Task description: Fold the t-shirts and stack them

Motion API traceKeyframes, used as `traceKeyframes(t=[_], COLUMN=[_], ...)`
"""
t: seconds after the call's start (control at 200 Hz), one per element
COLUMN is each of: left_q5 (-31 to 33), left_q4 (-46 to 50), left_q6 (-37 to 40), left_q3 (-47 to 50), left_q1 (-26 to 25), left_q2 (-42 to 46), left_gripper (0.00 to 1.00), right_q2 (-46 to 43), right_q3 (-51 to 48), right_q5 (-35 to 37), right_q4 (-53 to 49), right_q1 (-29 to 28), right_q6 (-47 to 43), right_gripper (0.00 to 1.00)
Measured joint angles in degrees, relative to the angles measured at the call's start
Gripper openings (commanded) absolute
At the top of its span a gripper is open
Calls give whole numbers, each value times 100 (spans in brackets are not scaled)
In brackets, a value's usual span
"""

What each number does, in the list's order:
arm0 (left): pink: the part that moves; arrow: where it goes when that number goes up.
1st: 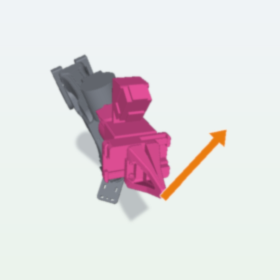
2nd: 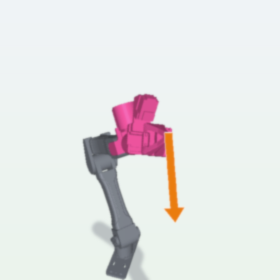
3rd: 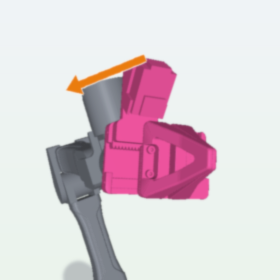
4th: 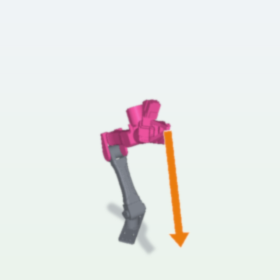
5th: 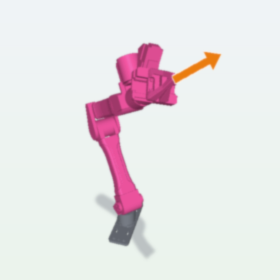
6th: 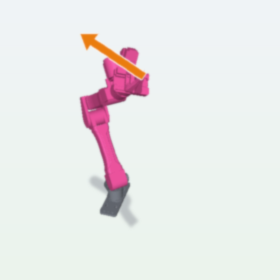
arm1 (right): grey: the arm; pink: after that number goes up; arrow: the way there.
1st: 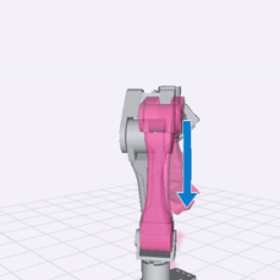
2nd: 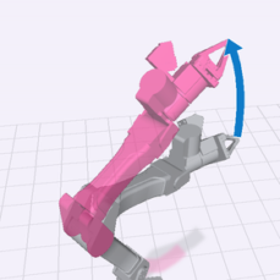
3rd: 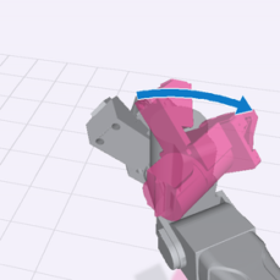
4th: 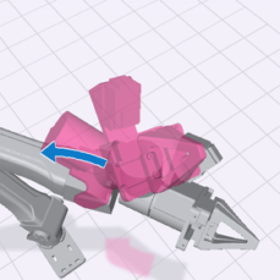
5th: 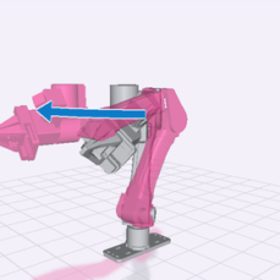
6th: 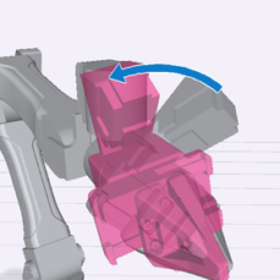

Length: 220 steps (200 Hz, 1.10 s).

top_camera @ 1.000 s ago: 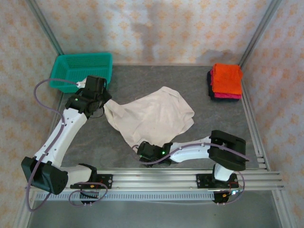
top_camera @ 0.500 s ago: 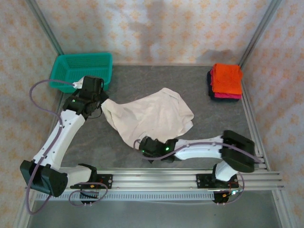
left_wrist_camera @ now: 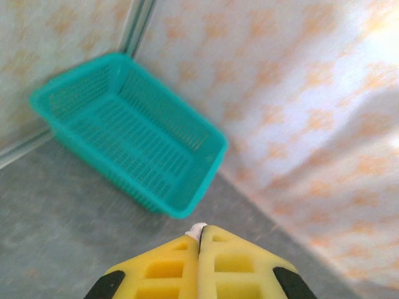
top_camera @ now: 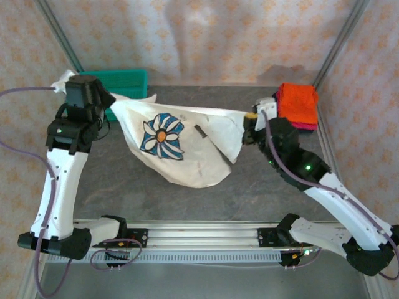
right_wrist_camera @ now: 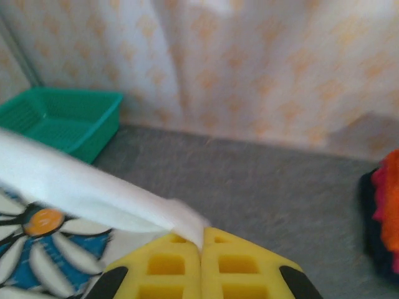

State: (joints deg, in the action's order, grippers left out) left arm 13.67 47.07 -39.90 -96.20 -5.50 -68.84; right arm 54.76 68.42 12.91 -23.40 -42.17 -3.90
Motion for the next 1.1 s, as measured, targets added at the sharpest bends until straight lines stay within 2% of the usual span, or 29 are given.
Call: traceKeyframes(t=[0.155,0.35,0.55,0.655,0.771,0.936,1.016,1.101], left_q5=[-195,-389,-603,-691,-785,-890,-892,-890], left_q4=[55,96,66,-87,-101,105,133,133], left_q6=[103,149,190,197,208,208,208,212], left_q3=[-1126,-1390,-1567,-1832,-2957,-5460,-6164,-6264], left_q1=[-2,-2,-4,-2,-4,-2,-2,-2], left_q2=[-352,-487,-1036,-1716,-2872,-4400,-4586,-4297], left_gripper=[0,0,0,0,0,0,0,0], right_q2=[127,393,1231,1989,2881,3510,3526,3357], right_q3=[717,1073,1513,1980,2712,3799,4319,4732], right_q5=[122,229,-356,-822,-1209,-1495,-1558,-1591], right_q4=[-208,-354,-330,-267,-199,-238,-260,-201], right_q1=[160,546,1631,2173,2588,2778,2776,2776], right_q6=[-428,-708,-673,-573,-463,-402,-407,-415], right_gripper=[0,0,0,0,0,0,0,0])
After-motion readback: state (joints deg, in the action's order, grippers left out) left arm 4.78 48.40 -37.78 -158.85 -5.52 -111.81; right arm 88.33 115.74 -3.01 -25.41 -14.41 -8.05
